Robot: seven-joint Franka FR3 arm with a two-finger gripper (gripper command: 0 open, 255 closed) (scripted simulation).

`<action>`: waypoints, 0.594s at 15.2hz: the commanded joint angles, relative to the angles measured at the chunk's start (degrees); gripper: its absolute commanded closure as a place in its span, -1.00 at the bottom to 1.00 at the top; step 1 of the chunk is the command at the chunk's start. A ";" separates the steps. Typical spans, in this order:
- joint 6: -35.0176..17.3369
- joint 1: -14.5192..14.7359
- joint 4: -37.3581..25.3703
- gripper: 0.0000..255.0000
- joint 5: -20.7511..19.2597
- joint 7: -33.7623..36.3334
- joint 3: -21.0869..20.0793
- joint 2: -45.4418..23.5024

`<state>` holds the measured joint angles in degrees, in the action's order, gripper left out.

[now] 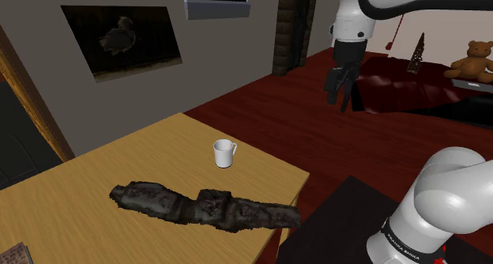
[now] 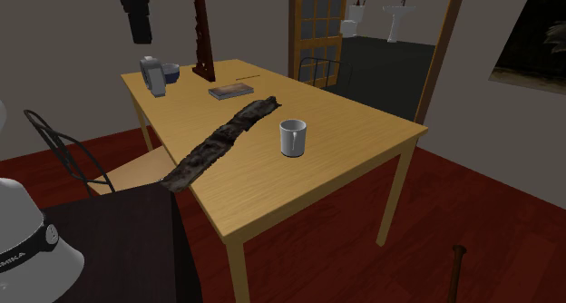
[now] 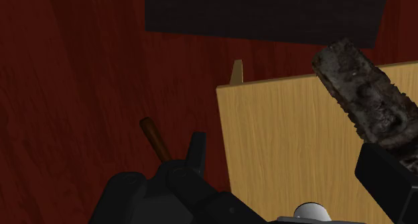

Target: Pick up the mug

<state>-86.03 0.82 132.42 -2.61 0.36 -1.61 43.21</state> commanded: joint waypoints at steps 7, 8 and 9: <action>-9.65 1.11 0.23 -1.00 1.48 2.89 -2.92 -9.40; -11.17 1.26 0.00 -1.00 1.63 3.37 -3.41 -11.14; -12.66 1.42 -0.30 -1.00 1.75 3.84 -3.89 -12.92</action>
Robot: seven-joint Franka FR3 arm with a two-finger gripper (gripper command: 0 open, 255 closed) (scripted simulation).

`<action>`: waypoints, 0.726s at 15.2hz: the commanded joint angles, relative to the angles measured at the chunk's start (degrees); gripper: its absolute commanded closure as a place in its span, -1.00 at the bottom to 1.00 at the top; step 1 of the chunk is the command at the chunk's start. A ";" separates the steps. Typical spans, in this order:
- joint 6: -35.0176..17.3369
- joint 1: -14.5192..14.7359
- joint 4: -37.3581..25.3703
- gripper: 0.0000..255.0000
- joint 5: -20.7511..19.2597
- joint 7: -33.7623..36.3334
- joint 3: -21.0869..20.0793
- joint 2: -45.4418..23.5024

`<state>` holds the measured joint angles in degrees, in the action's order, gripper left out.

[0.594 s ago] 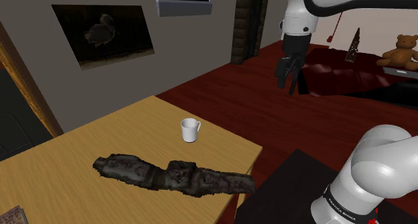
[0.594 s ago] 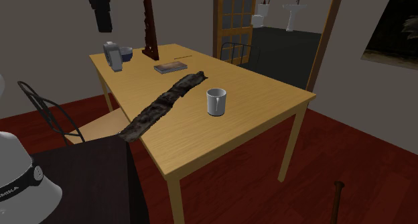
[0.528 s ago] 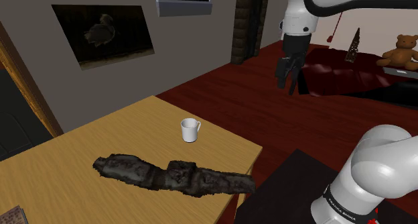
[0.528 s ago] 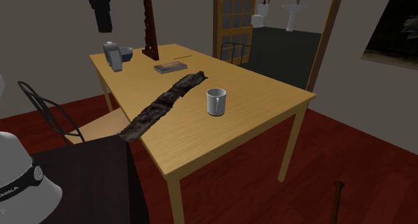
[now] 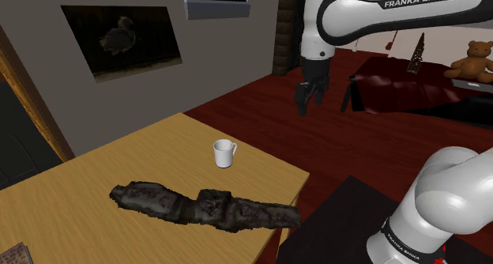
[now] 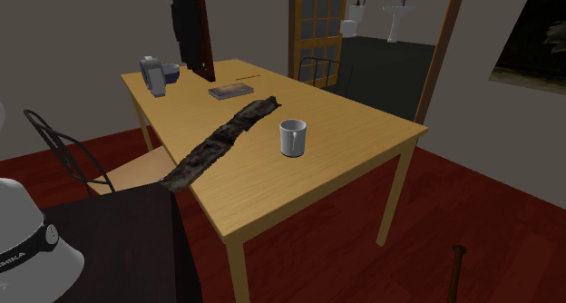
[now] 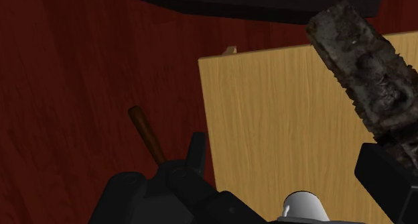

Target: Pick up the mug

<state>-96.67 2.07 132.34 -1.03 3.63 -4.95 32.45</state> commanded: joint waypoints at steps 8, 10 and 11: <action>-12.32 1.14 -5.38 -1.00 -0.26 4.59 -4.20 -17.64; -14.37 1.39 -7.40 -1.00 -0.79 5.69 -4.99 -21.76; -15.31 1.53 -8.53 -1.00 -1.12 6.25 -5.37 -23.84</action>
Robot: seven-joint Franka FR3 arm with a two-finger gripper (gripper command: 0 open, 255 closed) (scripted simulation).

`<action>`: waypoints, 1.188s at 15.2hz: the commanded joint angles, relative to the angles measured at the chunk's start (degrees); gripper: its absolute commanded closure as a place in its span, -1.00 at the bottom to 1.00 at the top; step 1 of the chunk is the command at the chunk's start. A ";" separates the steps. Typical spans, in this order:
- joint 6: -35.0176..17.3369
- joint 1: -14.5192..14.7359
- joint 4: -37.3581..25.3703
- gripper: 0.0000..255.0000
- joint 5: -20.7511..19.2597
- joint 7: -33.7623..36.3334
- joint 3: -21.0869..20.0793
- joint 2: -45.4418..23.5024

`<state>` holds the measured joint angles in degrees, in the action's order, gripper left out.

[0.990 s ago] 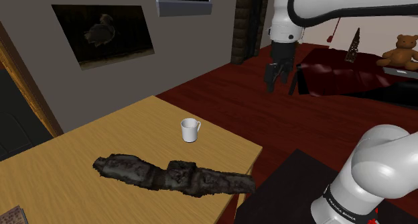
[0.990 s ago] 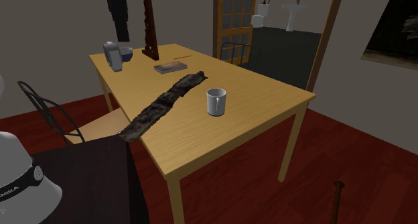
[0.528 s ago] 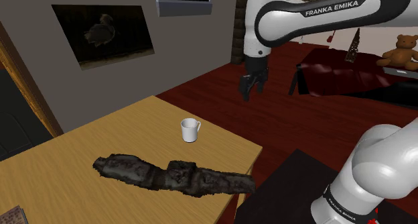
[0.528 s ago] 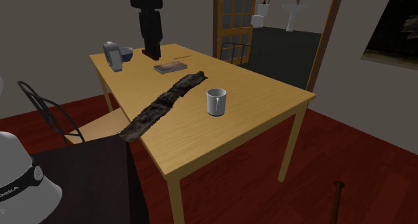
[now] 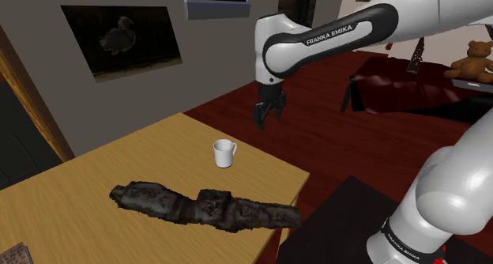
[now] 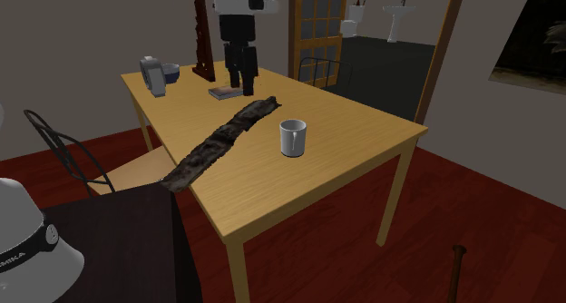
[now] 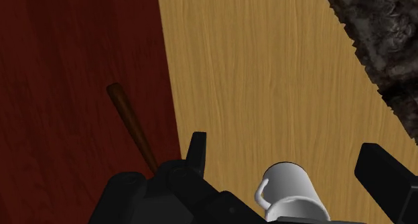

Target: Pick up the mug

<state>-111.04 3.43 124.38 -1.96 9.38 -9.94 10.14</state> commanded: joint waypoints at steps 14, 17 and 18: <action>-6.87 4.52 -24.34 -1.00 -7.36 7.85 -2.56 -32.15; -6.29 6.12 -31.76 -1.00 -8.78 8.75 -2.32 -39.14; -5.92 6.70 -34.49 -1.00 -9.20 8.96 -2.21 -41.54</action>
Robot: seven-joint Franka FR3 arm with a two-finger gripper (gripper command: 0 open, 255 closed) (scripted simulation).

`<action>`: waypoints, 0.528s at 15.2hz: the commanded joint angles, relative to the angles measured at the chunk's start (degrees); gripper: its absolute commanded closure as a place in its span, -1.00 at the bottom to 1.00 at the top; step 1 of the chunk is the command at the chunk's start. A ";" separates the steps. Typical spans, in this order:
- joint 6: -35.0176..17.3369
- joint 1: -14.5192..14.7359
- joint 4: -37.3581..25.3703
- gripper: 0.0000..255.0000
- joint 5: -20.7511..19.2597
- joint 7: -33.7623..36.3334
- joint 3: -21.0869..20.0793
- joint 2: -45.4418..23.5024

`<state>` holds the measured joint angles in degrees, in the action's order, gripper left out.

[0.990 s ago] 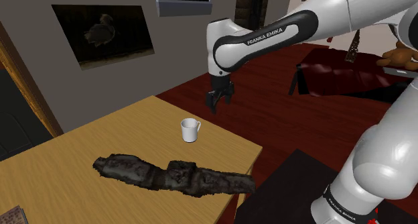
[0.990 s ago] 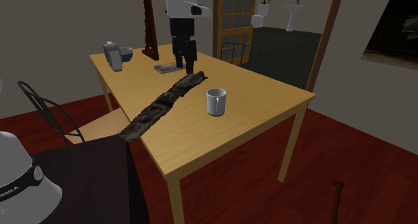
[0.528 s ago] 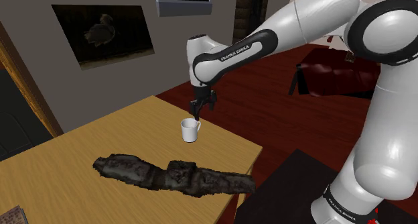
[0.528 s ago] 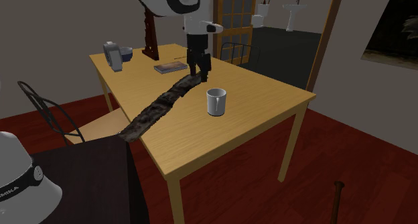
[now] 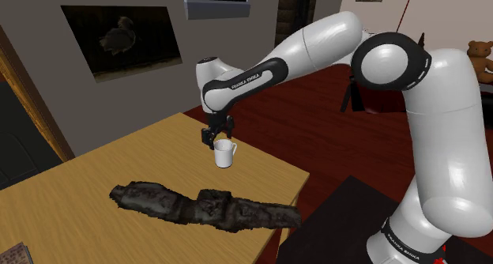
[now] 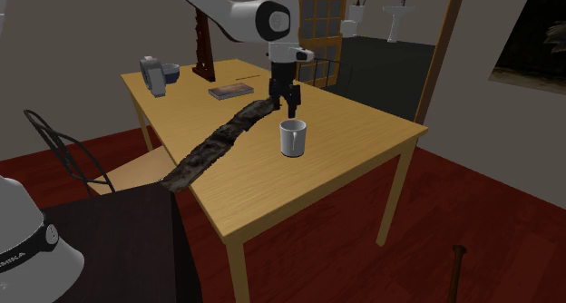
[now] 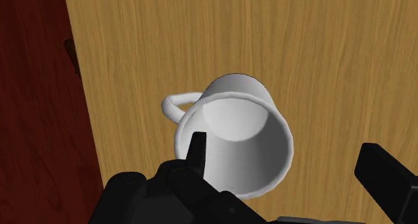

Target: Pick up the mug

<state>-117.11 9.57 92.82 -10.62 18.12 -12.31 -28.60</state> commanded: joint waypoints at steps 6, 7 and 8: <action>-2.29 1.26 -4.47 -1.00 -1.38 0.80 0.59 -6.84; -2.85 1.29 -4.29 -1.00 -1.48 0.89 0.66 -7.23; -3.40 1.32 -4.13 -1.00 -1.59 0.98 0.72 -7.63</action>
<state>-119.96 10.79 88.63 -12.09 18.94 -11.64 -35.75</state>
